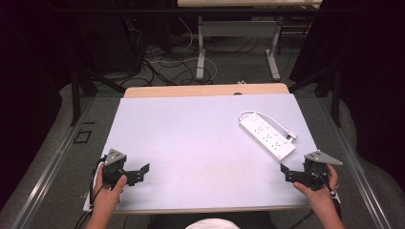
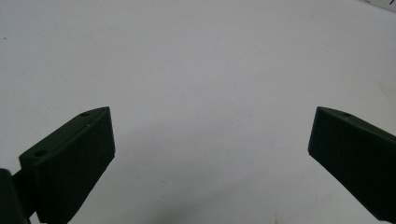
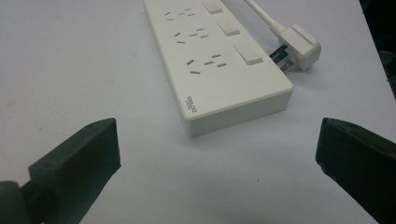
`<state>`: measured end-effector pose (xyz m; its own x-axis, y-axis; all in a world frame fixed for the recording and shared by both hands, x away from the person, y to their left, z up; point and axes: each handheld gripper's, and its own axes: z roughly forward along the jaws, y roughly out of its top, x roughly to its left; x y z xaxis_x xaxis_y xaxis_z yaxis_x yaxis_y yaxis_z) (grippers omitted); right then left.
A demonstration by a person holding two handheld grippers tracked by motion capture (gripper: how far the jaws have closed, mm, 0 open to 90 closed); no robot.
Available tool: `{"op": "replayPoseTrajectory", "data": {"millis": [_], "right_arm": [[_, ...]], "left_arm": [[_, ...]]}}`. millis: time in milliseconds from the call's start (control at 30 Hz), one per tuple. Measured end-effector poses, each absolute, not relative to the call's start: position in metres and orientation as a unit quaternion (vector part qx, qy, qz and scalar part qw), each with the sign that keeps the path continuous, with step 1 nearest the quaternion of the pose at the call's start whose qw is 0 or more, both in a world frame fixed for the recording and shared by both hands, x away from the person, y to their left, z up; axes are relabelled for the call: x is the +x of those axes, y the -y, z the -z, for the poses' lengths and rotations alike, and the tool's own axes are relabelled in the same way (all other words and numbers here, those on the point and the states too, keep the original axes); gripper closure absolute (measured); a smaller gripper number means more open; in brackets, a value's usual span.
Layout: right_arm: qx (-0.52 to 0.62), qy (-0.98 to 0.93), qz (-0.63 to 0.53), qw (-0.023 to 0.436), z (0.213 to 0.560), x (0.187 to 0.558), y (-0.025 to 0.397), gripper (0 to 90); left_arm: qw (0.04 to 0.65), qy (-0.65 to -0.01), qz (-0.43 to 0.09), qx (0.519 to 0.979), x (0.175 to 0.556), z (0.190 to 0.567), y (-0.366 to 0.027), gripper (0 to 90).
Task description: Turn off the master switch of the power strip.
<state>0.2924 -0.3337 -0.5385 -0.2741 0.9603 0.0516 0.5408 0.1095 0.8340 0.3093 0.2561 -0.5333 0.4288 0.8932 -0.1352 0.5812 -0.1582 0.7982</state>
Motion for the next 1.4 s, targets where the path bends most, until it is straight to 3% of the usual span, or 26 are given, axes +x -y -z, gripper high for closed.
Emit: {"op": "replayPoseTrajectory", "data": {"millis": [1400], "right_arm": [[0.506, -0.722, -0.375, 0.288, 0.541, 0.294, 0.323, 6.2]], "left_arm": [[0.419, -0.494, -0.182, 0.74, 0.307, 0.533, -0.247, 1.4]]}}
